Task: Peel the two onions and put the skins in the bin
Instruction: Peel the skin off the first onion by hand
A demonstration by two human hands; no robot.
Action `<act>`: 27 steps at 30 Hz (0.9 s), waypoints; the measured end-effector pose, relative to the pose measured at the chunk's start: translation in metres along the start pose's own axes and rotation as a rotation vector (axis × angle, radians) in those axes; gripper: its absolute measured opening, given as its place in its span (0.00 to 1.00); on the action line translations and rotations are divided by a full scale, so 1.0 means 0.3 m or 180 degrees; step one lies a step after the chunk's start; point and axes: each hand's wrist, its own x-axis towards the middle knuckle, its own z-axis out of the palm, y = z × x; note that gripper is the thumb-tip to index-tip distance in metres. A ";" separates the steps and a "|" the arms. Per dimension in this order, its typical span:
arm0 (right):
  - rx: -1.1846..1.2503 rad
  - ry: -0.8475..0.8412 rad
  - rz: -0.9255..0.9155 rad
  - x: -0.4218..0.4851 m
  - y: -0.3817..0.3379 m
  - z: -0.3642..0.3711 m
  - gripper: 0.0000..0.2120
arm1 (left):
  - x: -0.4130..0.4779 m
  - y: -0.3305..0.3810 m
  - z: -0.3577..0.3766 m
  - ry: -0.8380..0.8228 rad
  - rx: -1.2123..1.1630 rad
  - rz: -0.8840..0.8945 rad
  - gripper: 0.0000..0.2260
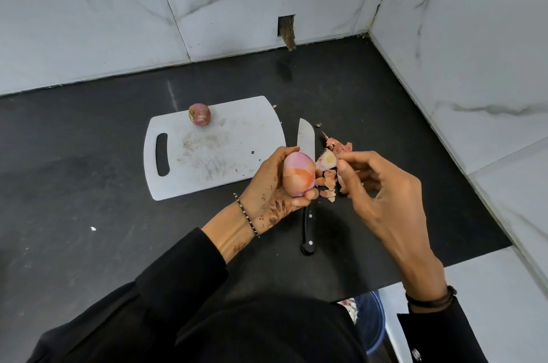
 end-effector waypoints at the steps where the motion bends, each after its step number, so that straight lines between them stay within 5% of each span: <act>1: 0.0164 -0.0001 -0.0016 -0.004 -0.022 -0.001 0.06 | 0.002 -0.003 -0.002 -0.0071 -0.0114 -0.0019 0.21; 8: 0.0666 -0.0062 -0.0128 -0.021 -0.129 0.043 0.14 | -0.016 0.007 -0.002 -0.0450 -0.0562 -0.0114 0.19; 16: 0.0410 0.0162 -0.0100 -0.032 -0.146 0.114 0.25 | -0.031 0.012 0.015 -0.0460 -0.0158 0.0193 0.18; 27: 0.0403 0.0012 -0.0261 -0.017 -0.143 0.099 0.23 | -0.036 0.017 0.034 -0.0261 0.0162 0.0356 0.17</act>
